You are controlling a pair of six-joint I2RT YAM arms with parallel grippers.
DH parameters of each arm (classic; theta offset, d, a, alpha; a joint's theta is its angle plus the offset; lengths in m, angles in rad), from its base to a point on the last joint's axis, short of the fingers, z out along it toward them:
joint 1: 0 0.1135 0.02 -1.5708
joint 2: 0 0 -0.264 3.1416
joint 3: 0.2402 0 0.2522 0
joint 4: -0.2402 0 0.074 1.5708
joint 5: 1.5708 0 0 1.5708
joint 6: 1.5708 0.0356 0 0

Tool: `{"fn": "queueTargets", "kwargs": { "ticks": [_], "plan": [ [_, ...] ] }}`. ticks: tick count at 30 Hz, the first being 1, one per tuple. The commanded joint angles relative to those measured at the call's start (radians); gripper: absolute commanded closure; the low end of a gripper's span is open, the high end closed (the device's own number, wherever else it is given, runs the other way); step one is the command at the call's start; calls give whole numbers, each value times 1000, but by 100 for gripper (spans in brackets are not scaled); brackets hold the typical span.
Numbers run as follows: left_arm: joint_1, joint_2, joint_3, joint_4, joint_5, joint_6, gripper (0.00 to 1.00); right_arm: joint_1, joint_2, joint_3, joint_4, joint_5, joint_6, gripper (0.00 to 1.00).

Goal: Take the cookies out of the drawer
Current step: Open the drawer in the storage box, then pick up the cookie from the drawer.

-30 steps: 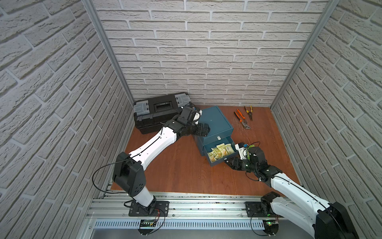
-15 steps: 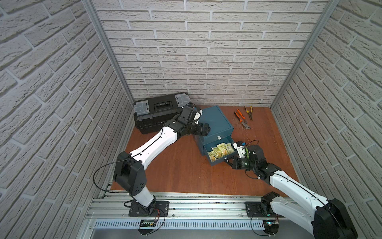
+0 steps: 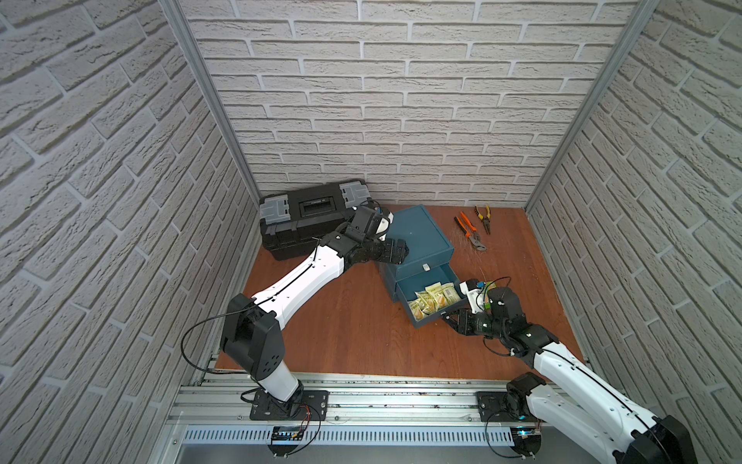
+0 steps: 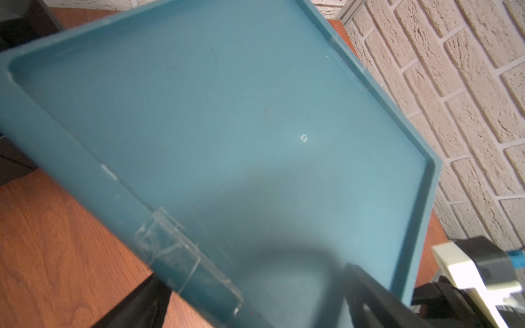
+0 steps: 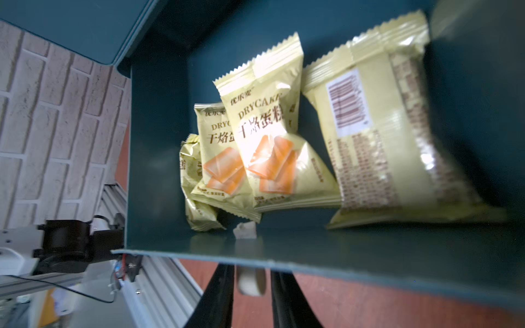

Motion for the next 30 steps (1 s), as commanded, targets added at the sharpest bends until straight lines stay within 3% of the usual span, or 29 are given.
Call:
{"fn": "queueTargets", "kwargs": {
  "ticks": [1, 8, 13, 18, 24, 30],
  "plan": [
    [-13, 35, -7, -22, -14, 27, 2, -3, -23, 55, -133, 65, -41, 58],
    [-14, 35, -8, -22, -14, 28, 1, 4, -81, 234, -439, 347, -104, 53],
    [-14, 35, -11, -23, -13, 31, 1, 10, -105, 357, -465, 369, -130, 53],
    [-12, 45, -11, -17, -8, 29, 2, 64, 56, 509, -484, 328, -206, 50],
    [-10, 46, -17, -14, -10, 26, 2, 229, 327, 661, -510, 434, -291, 47],
    [-11, 38, -18, -20, -13, 28, 1, 256, 442, 655, -473, 487, -306, 41]
  ]
}}
